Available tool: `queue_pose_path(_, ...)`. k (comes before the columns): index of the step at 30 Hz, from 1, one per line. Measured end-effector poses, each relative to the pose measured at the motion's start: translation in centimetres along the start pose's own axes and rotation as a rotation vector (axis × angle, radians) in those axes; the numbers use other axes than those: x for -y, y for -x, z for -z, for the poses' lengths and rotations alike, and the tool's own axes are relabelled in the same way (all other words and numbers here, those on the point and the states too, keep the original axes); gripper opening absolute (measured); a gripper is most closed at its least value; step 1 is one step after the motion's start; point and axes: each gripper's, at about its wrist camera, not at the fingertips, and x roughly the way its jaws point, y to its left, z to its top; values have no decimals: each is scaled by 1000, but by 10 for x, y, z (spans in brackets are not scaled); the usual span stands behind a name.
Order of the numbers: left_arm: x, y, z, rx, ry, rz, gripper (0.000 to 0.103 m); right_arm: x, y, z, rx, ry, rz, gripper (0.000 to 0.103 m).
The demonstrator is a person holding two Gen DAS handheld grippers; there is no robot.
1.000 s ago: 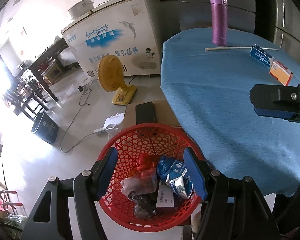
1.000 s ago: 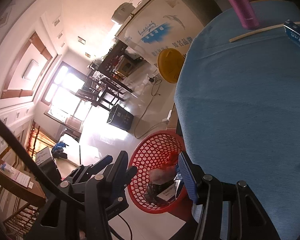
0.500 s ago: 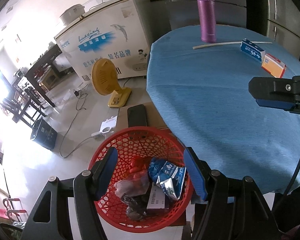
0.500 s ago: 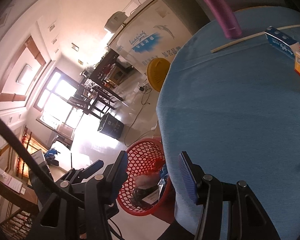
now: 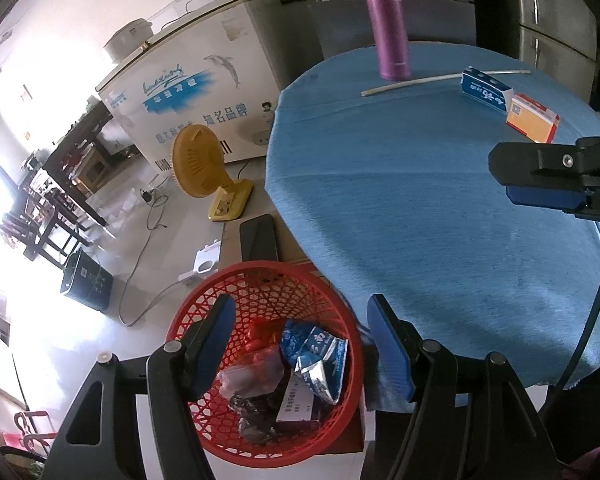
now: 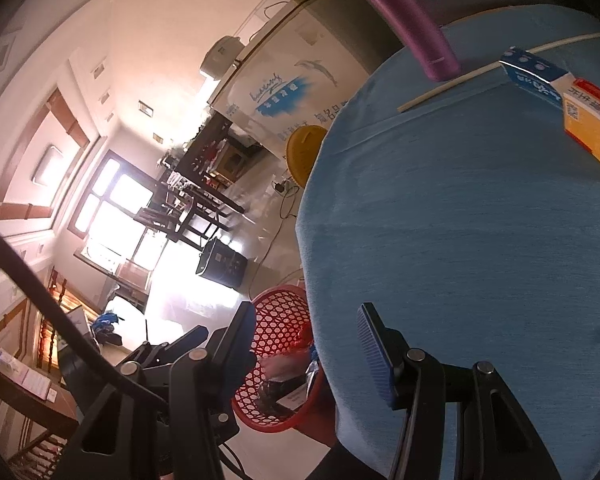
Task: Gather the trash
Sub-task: 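Move both tools back over the table toward the two medicine boxes, then grasp the blue-white medicine box with the left tool while the right tool grasps the orange-white box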
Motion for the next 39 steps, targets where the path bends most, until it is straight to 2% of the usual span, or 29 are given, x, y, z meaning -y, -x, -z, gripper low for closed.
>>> queue_pose_path(9,25,-3,-10,-8,-53,14,69,27,19,-2,41,-41,21,57)
queue_pose_path(13,41,-7,-18,-14,-89,26,69,49,37,-5,81,-64,63,57)
queue_pose_path(17,60,-11,-34,-21,-111,78,69,78,65,-10,138,-95,116,57)
queue_pose_path(18,64,-12,-38,-23,-115,94,69,85,72,-12,152,-102,127,59)
queue_pose_path(20,74,-15,-45,-30,-124,128,69,105,93,-17,199,-124,168,73)
queue_pose_path(25,92,-22,-70,-36,-137,204,69,140,137,-37,289,-126,286,74)
queue_pose_path(28,100,-25,-89,-45,-135,257,69,155,151,-53,335,-89,342,80)
queue_pose_path(30,104,-27,-103,-53,-125,294,69,166,152,-67,342,-63,366,83)
queue_pose_path(36,111,-40,-148,-69,-67,359,69,190,126,-105,305,-31,332,83)
queue_pose_path(39,114,-50,-170,-103,-27,404,69,195,111,-111,278,-19,309,83)
